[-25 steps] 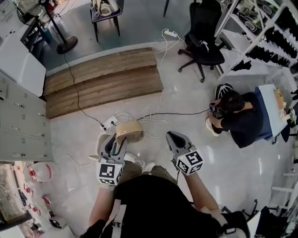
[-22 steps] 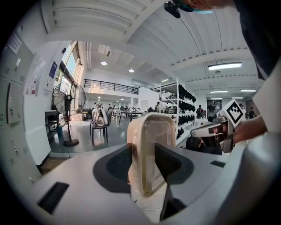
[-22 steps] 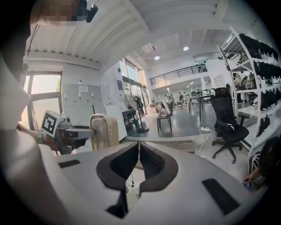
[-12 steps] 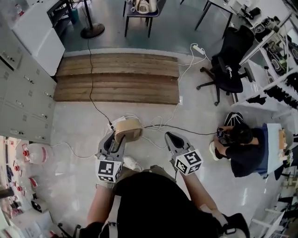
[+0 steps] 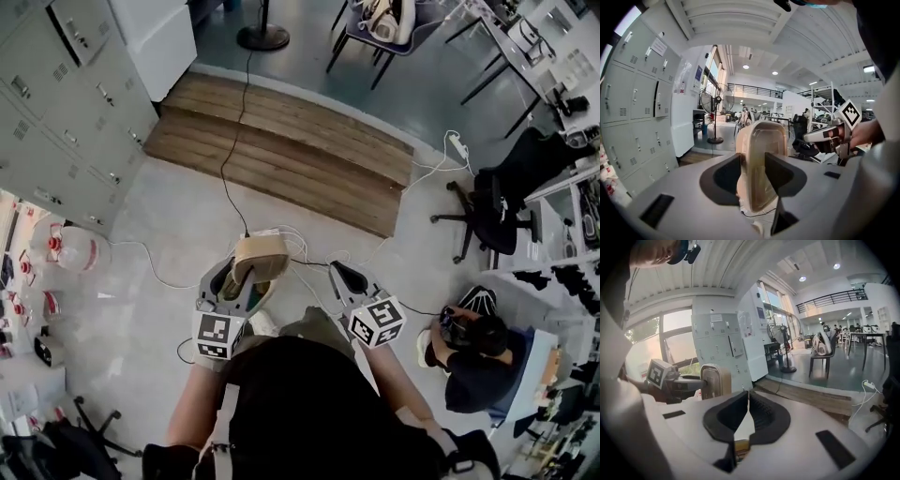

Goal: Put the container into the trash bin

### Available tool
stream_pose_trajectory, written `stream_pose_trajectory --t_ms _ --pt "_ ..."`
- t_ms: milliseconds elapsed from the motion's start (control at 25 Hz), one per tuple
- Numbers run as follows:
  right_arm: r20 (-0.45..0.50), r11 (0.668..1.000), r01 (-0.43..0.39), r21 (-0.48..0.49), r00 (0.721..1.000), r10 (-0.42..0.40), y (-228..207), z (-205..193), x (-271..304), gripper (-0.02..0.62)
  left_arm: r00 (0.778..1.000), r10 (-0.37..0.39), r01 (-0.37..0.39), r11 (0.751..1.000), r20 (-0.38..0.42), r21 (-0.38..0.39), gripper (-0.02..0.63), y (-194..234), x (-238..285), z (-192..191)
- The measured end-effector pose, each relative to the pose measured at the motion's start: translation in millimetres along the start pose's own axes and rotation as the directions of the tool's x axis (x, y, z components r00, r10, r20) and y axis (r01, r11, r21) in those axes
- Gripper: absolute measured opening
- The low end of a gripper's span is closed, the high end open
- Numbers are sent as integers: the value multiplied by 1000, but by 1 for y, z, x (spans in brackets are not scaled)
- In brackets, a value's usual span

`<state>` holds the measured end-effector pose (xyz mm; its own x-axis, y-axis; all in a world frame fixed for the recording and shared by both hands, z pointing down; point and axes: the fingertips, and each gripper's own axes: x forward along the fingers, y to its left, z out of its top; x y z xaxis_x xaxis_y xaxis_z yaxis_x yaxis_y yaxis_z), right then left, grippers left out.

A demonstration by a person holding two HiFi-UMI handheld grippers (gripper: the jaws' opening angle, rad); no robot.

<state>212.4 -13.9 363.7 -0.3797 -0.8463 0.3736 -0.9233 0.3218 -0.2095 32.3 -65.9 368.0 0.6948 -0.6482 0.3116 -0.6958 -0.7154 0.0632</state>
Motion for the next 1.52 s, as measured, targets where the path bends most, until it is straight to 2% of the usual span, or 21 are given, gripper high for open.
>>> stream_pose_trajectory --t_ms 160,280,520,720,920,1080,1200,1320,1520 --pt "-50 995 -99 -31 994 98 10 7 43 23 994 107 -107 993 -11 -47 166 35 -6 -10" --pt "-97 982 -183 -54 979 178 21 11 73 23 982 182 -185 978 -42 -97 164 57 -12 -27" --pt "-199 929 -358 -94 921 335 48 10 124 23 945 303 -322 928 -123 -188 164 83 -19 -62" --pt "-268 888 -452 -90 869 416 57 0 156 23 913 366 -403 881 -181 -247 164 92 -14 -95" --pt "-325 869 -492 -52 831 451 63 -24 181 23 887 396 -457 831 -239 -316 164 96 -10 -133" --pt "-390 849 -527 -42 791 472 62 -56 190 23 866 401 -490 799 -299 -348 166 95 -2 -171" --pt "-423 844 -535 -32 773 473 53 -75 195 23 850 395 -512 777 -349 -366 166 93 9 -199" --pt "-443 845 -533 -25 764 469 44 -91 205 23 838 379 -522 767 -392 -374 166 91 21 -228" --pt "-476 847 -531 -18 749 460 29 -119 222 23 815 336 -528 766 -472 -366 166 83 45 -280"
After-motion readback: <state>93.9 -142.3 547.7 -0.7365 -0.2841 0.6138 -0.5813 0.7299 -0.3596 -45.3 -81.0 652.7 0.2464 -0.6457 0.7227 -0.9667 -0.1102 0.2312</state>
